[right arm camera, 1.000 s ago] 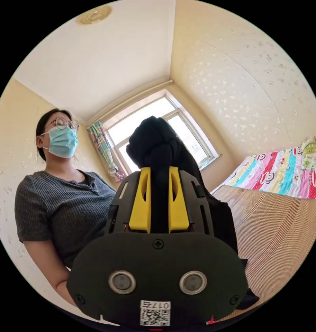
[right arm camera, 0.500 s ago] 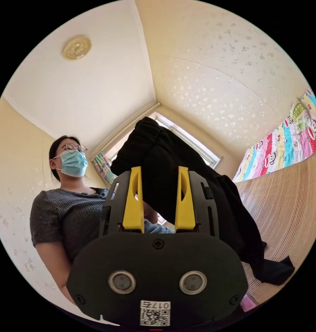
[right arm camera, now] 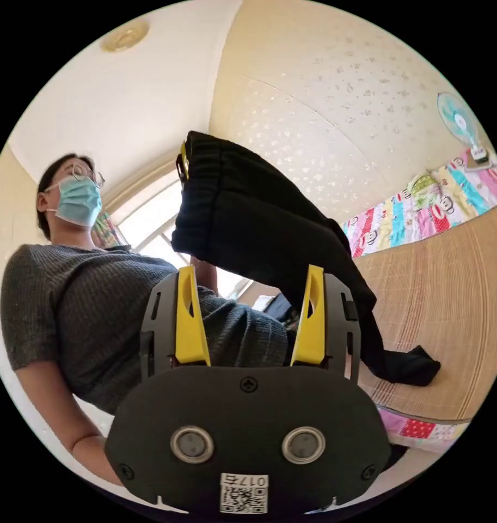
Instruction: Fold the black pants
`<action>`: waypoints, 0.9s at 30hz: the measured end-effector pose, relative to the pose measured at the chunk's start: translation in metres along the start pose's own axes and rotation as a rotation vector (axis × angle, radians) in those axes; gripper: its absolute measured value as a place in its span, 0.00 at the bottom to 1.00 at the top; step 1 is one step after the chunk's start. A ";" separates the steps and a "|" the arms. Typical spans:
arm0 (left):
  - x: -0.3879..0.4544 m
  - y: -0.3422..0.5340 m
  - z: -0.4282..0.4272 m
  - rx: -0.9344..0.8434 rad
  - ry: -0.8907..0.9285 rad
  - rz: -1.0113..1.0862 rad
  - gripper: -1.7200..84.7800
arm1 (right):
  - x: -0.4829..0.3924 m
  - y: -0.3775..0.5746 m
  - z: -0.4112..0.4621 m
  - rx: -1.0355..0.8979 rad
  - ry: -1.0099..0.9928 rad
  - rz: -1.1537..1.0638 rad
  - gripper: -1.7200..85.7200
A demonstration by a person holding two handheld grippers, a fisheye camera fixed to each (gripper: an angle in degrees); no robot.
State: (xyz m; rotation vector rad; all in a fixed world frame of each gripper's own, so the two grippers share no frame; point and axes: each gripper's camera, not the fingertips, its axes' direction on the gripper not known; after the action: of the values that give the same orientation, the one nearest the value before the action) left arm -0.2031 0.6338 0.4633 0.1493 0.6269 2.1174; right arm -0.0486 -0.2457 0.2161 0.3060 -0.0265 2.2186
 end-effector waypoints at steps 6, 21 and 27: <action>0.045 -0.033 0.017 -0.012 0.043 0.048 0.07 | -0.125 -0.017 0.086 -0.128 0.591 -0.301 0.26; 0.147 -0.168 -0.071 0.122 -0.107 0.243 0.08 | -0.345 -0.213 -0.002 0.241 0.406 -0.781 0.06; 0.181 -0.226 -0.082 0.158 -0.167 0.369 0.08 | -0.427 -0.275 0.010 0.162 0.518 -0.870 0.05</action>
State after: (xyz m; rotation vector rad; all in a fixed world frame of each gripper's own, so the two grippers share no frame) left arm -0.1705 0.8533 0.2603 0.5617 0.7070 2.3724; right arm 0.4194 -0.4074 0.1040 -0.1653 0.4794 1.3728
